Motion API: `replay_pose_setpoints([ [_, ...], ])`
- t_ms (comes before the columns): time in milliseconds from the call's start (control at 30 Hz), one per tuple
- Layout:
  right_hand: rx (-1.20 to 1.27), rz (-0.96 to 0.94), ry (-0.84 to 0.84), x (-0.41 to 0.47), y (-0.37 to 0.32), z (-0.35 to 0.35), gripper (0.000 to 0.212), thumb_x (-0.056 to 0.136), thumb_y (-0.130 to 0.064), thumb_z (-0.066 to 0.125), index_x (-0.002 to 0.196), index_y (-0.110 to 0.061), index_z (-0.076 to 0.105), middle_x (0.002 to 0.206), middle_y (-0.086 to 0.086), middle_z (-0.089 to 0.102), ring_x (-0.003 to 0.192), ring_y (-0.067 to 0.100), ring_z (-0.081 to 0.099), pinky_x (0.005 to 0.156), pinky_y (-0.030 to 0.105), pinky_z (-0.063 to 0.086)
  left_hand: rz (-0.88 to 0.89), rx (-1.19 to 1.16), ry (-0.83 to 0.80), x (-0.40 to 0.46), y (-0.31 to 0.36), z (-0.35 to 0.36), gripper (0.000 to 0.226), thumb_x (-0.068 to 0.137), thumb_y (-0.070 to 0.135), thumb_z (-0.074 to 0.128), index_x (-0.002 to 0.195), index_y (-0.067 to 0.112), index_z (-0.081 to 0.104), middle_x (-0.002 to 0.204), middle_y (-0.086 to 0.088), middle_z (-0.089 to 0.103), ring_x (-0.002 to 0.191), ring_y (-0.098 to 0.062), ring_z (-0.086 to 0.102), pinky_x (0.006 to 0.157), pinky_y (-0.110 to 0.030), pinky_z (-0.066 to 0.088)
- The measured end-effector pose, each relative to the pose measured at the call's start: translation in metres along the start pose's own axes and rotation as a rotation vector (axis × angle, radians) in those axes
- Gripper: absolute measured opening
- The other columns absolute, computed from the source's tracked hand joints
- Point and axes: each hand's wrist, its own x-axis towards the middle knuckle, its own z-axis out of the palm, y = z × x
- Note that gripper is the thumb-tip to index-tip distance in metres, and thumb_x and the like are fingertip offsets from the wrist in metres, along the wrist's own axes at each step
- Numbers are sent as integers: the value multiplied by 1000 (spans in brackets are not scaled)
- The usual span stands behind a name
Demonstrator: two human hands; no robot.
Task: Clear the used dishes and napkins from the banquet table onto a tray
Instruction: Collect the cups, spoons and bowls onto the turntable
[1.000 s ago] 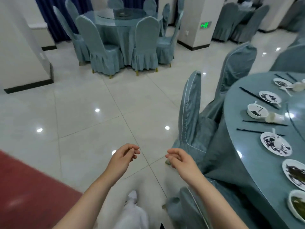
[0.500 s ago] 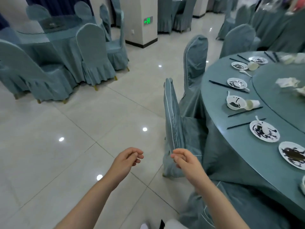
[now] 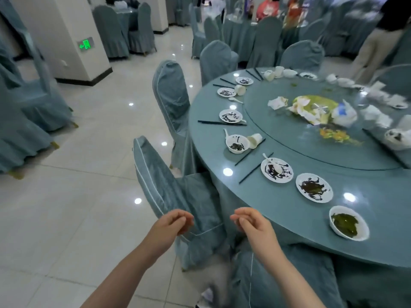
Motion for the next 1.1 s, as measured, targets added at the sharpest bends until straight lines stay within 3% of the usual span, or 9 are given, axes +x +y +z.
replay_pose_setpoints([
  [133, 43, 19, 119, 33, -7, -26, 24, 96, 3, 47, 96, -11, 67, 89, 4, 74, 80, 10, 65, 82, 27, 49, -26, -32, -107, 52, 31, 20, 25, 100, 9, 46, 98, 13, 71, 95, -4, 74, 93, -18, 67, 75, -21, 52],
  [267, 4, 13, 175, 53, -12, -49, 32, 93, 8, 45, 87, -11, 70, 83, 4, 73, 75, 9, 62, 77, 23, 50, -61, -170, -157, 91, 62, 45, 28, 101, 9, 43, 100, 8, 70, 95, -9, 74, 91, -23, 68, 86, -35, 55],
  [400, -29, 8, 254, 64, -10, -71, 40, 90, 12, 45, 73, -13, 72, 77, 6, 72, 70, 10, 62, 71, 21, 51, -130, -283, -163, 122, 79, 71, 26, 101, 5, 41, 101, 0, 67, 90, -14, 72, 84, -25, 64, 83, -37, 53],
  [633, 53, 39, 430, 73, -4, -99, 37, 89, 17, 44, 74, -6, 69, 70, 7, 70, 57, 6, 54, 61, 16, 44, -180, -209, -226, 178, 95, 100, 25, 100, 4, 42, 96, 2, 66, 88, -14, 71, 81, -22, 64, 72, -29, 54],
  [800, 85, 69, 524, 89, 1, -117, 34, 89, 16, 44, 77, -3, 69, 72, 8, 71, 63, 10, 56, 62, 19, 46, -125, -108, -317, 222, 110, 125, 25, 98, 0, 41, 90, 3, 65, 75, -6, 72, 73, -22, 61, 69, -29, 49],
  [933, 131, 109, 597, 113, 1, -122, 35, 89, 16, 43, 76, -4, 69, 72, 9, 71, 65, 15, 56, 60, 19, 47, -106, -3, -387, 258, 118, 135, 26, 97, -2, 42, 87, 4, 65, 72, -4, 70, 69, -19, 59, 60, -22, 50],
  [1100, 137, 170, 632, 147, 2, -127, 29, 93, 12, 43, 85, -3, 66, 70, 6, 70, 63, 17, 53, 60, 21, 46, -99, 156, -499, 304, 119, 147, 28, 96, -4, 42, 81, 8, 63, 69, -1, 68, 63, -14, 56, 62, -23, 43],
])
